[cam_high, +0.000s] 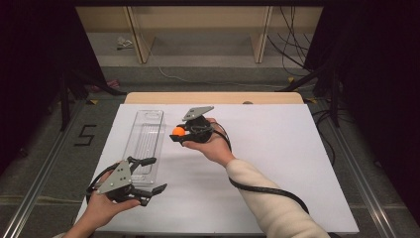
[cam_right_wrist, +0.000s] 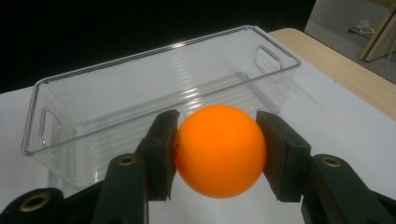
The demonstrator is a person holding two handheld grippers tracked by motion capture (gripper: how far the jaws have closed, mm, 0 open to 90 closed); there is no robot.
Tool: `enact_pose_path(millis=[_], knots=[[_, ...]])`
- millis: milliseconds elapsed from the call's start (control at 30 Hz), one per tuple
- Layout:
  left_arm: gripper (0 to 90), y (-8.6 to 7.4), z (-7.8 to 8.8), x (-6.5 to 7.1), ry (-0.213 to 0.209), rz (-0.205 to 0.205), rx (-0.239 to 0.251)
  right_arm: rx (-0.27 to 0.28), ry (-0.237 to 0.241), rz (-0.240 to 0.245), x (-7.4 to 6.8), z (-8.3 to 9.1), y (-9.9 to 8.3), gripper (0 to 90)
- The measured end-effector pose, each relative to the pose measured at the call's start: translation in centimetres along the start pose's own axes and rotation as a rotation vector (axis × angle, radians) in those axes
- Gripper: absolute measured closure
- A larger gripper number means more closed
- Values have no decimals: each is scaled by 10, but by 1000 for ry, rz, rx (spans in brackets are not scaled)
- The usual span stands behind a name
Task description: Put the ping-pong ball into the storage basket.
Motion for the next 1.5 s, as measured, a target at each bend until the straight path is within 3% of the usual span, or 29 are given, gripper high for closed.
enact_pose_path(millis=[1500], knots=[[166,0,0,1,-6,-2,-3,-9,19,15,-2,-17,14,515]])
Point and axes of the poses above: each handheld gripper's, and its own axes: z roughly backward along the jaws, y roughly out of its top, x roughly to its right, the point moved 5 cm from there along -z, roughly forward along the jaws, and after that the axes turned 12 degrees about z, right-handed, at the moved point
